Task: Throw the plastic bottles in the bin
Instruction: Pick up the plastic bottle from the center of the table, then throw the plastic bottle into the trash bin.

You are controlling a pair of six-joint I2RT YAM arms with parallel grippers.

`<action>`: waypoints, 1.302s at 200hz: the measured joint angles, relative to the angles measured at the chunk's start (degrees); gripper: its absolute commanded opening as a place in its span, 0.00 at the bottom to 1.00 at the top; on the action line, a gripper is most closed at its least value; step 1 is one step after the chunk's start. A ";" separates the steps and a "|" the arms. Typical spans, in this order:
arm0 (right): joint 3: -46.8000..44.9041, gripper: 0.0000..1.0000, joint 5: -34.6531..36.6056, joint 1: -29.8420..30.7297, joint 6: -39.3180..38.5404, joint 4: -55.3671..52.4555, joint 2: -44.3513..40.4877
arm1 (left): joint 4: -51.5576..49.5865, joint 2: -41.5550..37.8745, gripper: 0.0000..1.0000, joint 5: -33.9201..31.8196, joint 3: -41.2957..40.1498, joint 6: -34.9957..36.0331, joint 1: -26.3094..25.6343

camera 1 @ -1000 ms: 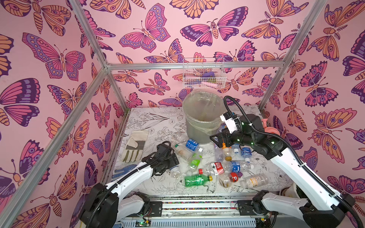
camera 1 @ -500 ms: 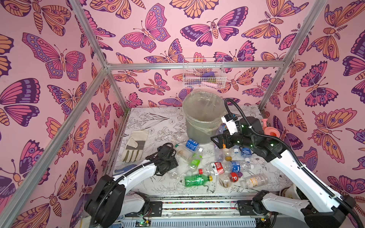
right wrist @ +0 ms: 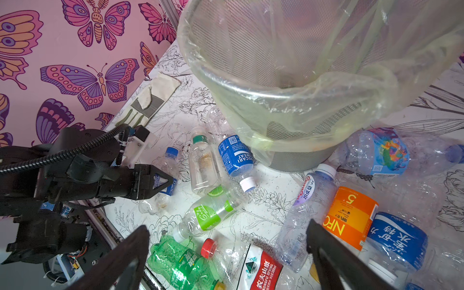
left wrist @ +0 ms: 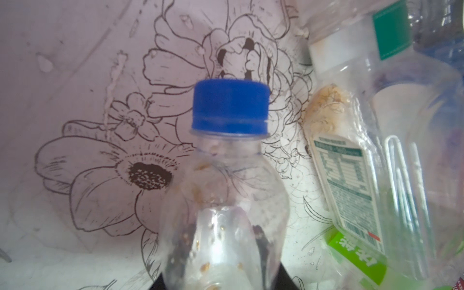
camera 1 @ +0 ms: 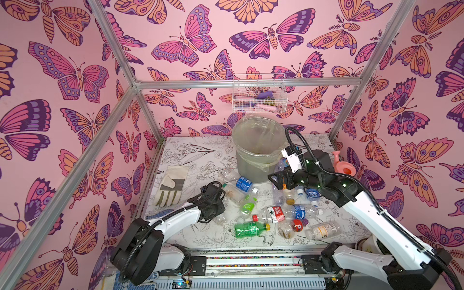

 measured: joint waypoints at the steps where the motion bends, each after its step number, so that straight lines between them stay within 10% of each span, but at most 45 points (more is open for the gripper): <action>1: -0.04 0.99 0.00 0.00 0.00 0.02 0.00 | -0.13 -0.02 0.13 -0.07 0.04 0.11 0.00; 260: -5.97 0.99 6.36 0.00 3.10 0.66 -0.94 | -9.79 -6.75 0.09 -11.67 38.56 23.26 0.00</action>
